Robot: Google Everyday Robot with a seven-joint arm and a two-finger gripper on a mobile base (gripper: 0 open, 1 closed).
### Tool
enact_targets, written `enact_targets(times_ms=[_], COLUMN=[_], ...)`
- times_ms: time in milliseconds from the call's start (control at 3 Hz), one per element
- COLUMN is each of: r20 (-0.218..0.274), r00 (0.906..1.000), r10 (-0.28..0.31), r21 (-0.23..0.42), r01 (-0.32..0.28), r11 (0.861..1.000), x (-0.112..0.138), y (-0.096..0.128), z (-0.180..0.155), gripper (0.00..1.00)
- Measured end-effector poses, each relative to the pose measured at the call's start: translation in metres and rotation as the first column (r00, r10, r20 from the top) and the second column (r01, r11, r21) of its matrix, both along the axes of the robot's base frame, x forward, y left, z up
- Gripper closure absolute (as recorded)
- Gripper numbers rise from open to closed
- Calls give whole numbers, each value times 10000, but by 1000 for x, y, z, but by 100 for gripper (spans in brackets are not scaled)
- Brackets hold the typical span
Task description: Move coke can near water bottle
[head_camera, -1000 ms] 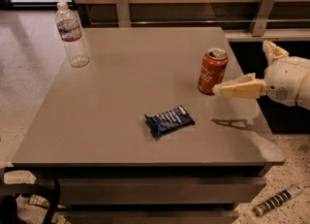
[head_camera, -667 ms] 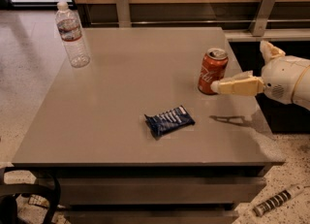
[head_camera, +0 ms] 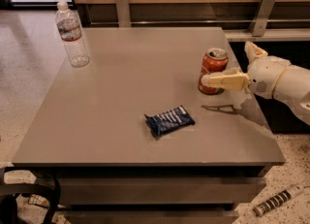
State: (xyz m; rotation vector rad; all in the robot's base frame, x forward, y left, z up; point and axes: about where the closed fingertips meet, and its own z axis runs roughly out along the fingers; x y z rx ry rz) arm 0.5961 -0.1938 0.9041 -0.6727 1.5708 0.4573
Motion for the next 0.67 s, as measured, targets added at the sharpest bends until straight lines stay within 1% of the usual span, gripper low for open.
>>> enact_targets(times_ms=[333,667], r20=[148,161], r00=[9995,9989], r10=[277,450], r21=[359,719], r01=[-282,-460], r11=[9990,9963], x=[15,22], y=[8,14], z=[-6,-15], gripper=[0,15])
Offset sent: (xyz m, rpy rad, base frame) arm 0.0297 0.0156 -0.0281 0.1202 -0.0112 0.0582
